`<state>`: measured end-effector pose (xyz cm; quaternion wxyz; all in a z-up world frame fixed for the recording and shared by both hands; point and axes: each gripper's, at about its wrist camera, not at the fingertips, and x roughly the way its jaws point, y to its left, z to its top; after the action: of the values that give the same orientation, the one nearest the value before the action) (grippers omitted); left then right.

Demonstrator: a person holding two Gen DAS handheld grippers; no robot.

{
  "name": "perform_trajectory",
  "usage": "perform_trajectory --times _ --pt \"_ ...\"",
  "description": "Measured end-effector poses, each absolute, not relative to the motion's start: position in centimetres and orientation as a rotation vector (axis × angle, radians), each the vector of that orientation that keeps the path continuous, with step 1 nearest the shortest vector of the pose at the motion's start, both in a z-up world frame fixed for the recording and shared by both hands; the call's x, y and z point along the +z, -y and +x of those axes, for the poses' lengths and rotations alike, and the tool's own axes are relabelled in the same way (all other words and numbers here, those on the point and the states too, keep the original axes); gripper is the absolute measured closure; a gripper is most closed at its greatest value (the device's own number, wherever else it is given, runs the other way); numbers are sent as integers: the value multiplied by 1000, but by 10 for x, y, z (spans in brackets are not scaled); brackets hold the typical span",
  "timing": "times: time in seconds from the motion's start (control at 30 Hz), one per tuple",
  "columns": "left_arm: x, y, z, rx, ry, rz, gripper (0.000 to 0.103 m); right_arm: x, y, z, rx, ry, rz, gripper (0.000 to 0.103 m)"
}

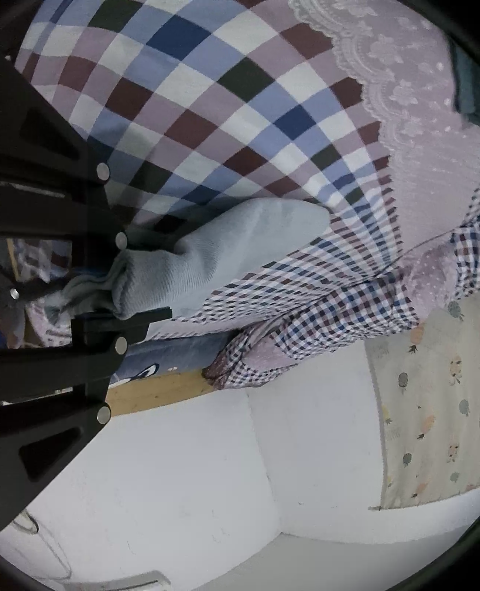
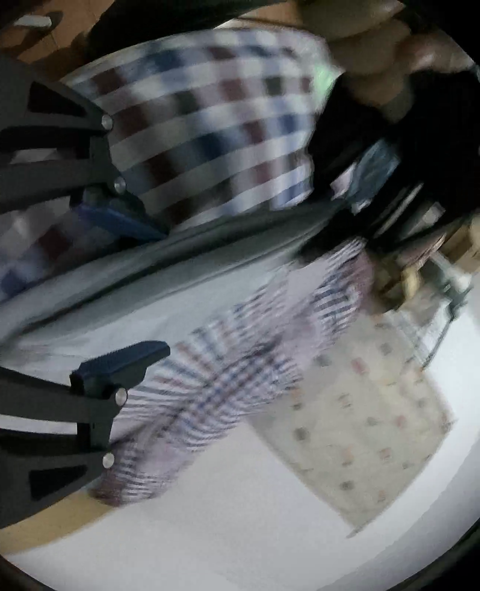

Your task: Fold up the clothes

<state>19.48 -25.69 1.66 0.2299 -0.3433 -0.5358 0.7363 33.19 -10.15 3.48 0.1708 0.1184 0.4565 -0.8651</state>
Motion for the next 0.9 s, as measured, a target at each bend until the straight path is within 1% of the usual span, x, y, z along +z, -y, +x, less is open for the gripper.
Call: perform_trajectory --times 0.13,0.17,0.2,0.23,0.3,0.33,0.37,0.4,0.43,0.53,0.77,0.87,0.9 --pt "14 259 191 1962 1482 -962 87 31 140 318 -2407 -1342 290 43" --pt "14 260 190 1947 1483 -966 86 30 146 313 -2405 -1344 306 52" --pt "14 260 190 1931 1484 -969 85 30 152 307 -2403 -1346 322 66" --pt "13 261 189 1915 1486 -973 82 29 158 302 -2401 -1348 338 84" --pt "15 267 186 1906 1477 -984 76 32 160 298 -2396 -1297 375 85" --pt "15 271 185 1890 1482 -987 69 34 160 297 -2394 -1271 394 87" --pt "14 276 182 1864 1495 -982 64 37 157 299 -2391 -1249 393 88" --pt "13 279 179 1839 1500 -983 54 40 153 301 -2388 -1227 392 89" --pt "13 279 173 1815 1494 -990 50 43 150 303 -2389 -1213 392 89" --pt "15 273 150 1830 1435 -1056 43 52 141 309 -2403 -1170 388 90" --pt "7 279 95 1893 1414 -1136 42 70 124 316 -2446 -1093 397 90" --pt "-3 289 68 1914 1417 -1159 42 68 127 328 -2439 -1099 394 90" --pt "-7 291 60 1913 1418 -1162 42 67 127 316 -2431 -1110 394 90"
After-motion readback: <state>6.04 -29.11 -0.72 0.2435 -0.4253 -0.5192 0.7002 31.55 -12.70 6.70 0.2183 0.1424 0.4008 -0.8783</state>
